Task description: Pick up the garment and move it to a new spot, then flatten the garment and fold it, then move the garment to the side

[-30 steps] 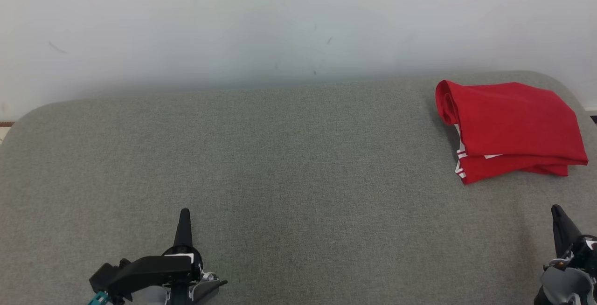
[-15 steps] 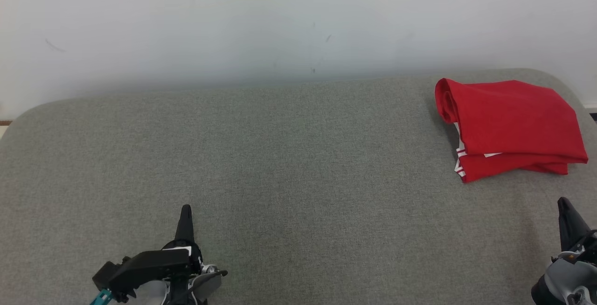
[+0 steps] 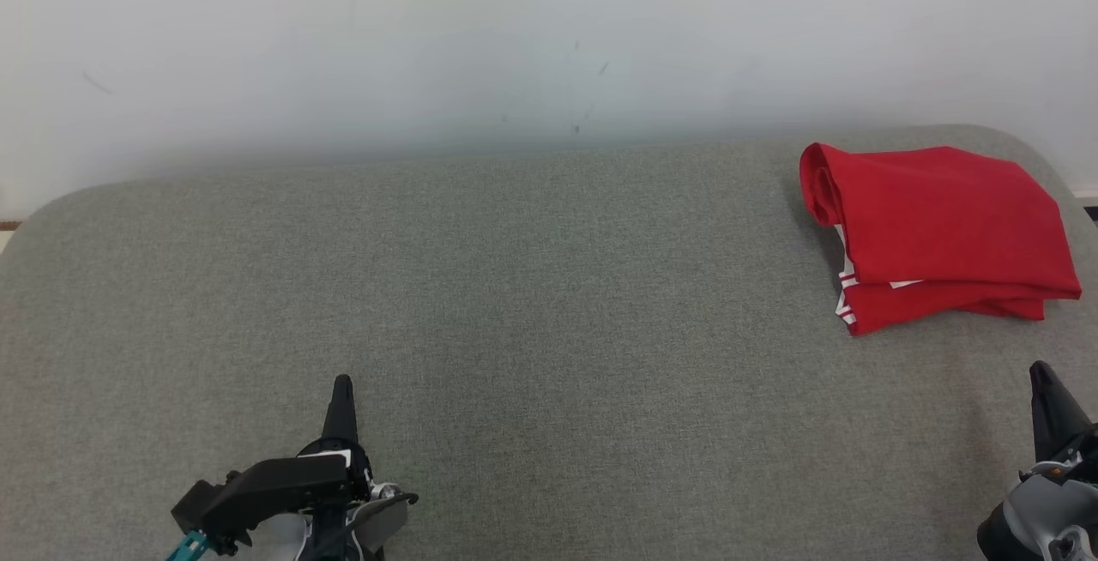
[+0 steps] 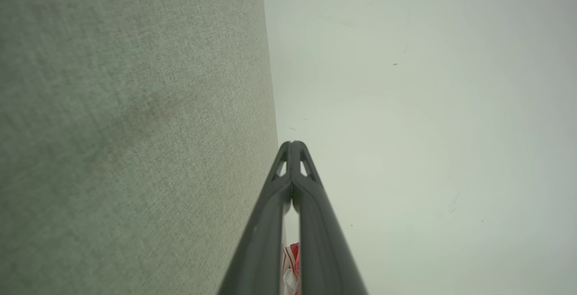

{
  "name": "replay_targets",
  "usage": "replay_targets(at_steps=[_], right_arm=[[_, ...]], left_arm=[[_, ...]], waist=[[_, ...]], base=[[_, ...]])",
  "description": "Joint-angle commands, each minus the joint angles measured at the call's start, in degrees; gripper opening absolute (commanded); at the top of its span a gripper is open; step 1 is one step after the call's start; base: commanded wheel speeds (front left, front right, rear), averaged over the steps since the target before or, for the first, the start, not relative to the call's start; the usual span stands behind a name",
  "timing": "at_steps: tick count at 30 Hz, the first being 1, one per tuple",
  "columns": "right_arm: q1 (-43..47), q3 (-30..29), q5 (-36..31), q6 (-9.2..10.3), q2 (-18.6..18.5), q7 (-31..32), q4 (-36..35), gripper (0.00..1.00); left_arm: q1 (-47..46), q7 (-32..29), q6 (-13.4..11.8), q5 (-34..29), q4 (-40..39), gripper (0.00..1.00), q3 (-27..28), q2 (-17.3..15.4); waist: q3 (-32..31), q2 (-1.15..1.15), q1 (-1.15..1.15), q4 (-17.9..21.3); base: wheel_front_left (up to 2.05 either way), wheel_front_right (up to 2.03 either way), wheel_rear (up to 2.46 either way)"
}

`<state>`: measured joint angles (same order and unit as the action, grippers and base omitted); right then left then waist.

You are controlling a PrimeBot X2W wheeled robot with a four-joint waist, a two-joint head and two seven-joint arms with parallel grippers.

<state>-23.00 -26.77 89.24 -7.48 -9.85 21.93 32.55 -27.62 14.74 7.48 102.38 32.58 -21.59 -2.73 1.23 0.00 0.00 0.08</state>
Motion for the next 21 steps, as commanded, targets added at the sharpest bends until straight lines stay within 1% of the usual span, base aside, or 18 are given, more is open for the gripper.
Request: replay_targets(at_steps=[1, 21], right_arm=[[-0.33, 0.0, 0.28, -0.02, -0.32, 0.08, 0.12, 0.0], [-0.27, 0.17, 0.45, -0.02, -0.38, -0.01, 0.12, 0.0]], left_arm=[[-0.34, 0.19, 0.16, 0.5, 0.18, 0.0, -0.14, -0.27], [-0.34, 0.21, 0.16, 0.49, 0.17, 0.0, -0.16, -0.27]], waist=[[0.0, 0.0, 0.0, 0.0], [0.0, 0.0, 0.0, 0.0]], base=[[0.0, 0.0, 0.0], [0.0, 0.0, 0.0]])
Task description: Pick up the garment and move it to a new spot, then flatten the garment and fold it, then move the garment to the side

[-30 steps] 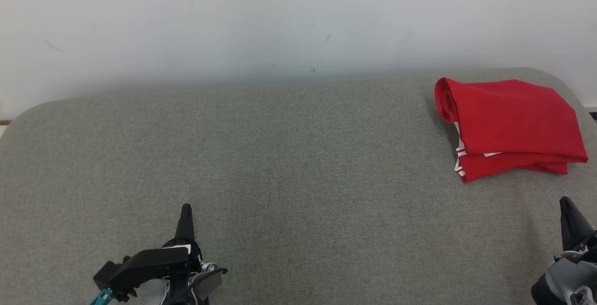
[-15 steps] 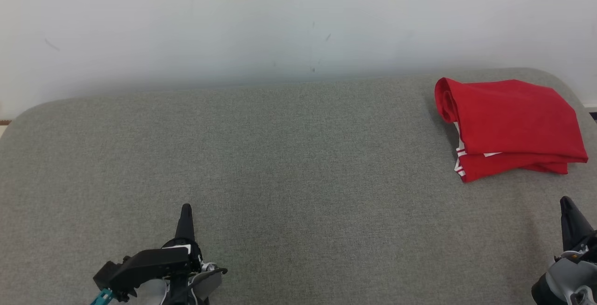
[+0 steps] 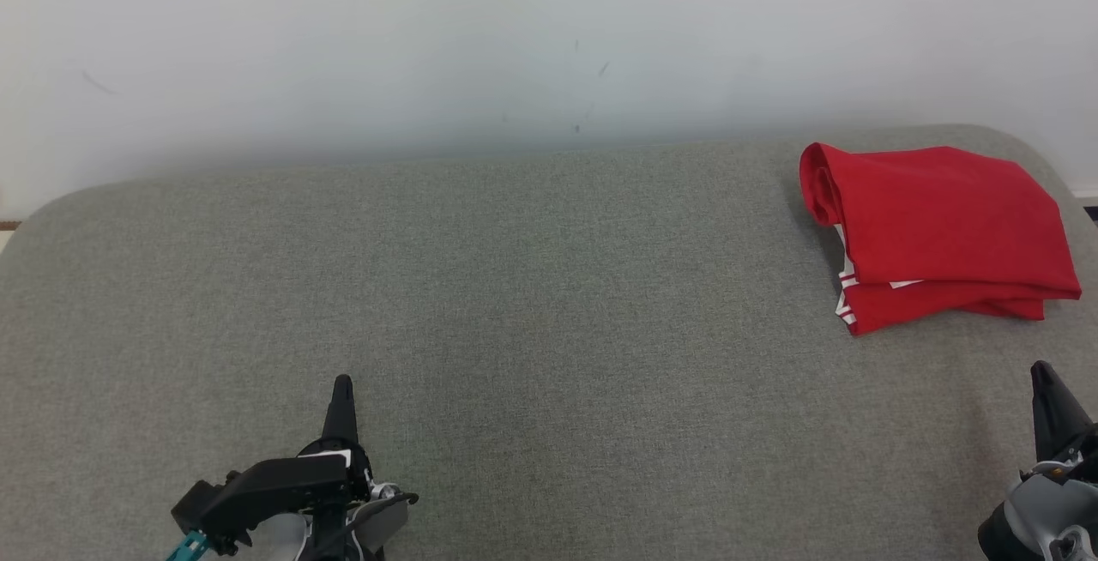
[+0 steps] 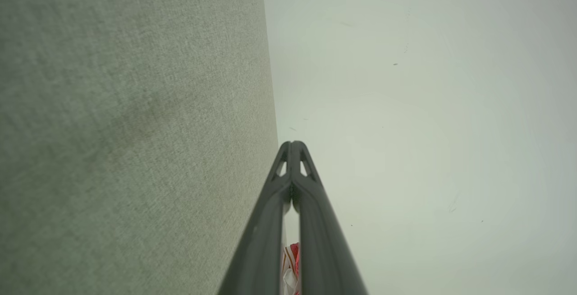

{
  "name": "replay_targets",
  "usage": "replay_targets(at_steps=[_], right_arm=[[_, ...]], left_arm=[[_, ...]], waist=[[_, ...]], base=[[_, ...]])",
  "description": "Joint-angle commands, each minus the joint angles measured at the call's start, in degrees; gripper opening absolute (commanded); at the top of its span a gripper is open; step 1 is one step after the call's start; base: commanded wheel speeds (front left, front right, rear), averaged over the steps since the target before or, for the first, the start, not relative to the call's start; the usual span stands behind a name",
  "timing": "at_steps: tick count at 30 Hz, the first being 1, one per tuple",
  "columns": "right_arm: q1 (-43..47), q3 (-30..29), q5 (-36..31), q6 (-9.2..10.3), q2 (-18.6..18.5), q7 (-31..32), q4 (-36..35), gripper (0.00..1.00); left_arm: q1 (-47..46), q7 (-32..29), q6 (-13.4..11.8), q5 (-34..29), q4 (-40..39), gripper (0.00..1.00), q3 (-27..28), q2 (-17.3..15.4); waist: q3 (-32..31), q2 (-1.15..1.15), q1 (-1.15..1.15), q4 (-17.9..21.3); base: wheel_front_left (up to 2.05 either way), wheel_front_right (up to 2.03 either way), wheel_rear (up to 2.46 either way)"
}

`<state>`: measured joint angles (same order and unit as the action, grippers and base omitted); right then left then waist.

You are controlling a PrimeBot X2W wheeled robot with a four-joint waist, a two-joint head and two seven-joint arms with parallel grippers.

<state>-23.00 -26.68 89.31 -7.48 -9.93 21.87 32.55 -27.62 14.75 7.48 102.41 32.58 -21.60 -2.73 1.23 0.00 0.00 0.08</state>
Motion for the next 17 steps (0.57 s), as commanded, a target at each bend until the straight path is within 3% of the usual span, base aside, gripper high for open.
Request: replay_targets(at_steps=[1, 17], right_arm=[[-0.27, 0.08, 0.38, -0.02, -0.3, 0.05, 0.12, 0.0], [-0.24, 0.19, 0.49, -0.02, -0.32, -0.03, 0.12, 0.0]], left_arm=[[-0.34, 0.2, 0.16, 0.46, 0.17, 0.0, -0.15, -0.27], [-0.34, 0.22, 0.17, 0.46, 0.16, 0.0, -0.15, -0.27]], waist=[[0.0, 0.0, 0.0, 0.0], [0.0, 0.0, 0.0, 0.0]], base=[[0.0, 0.0, 0.0], [0.0, 0.0, 0.0]])
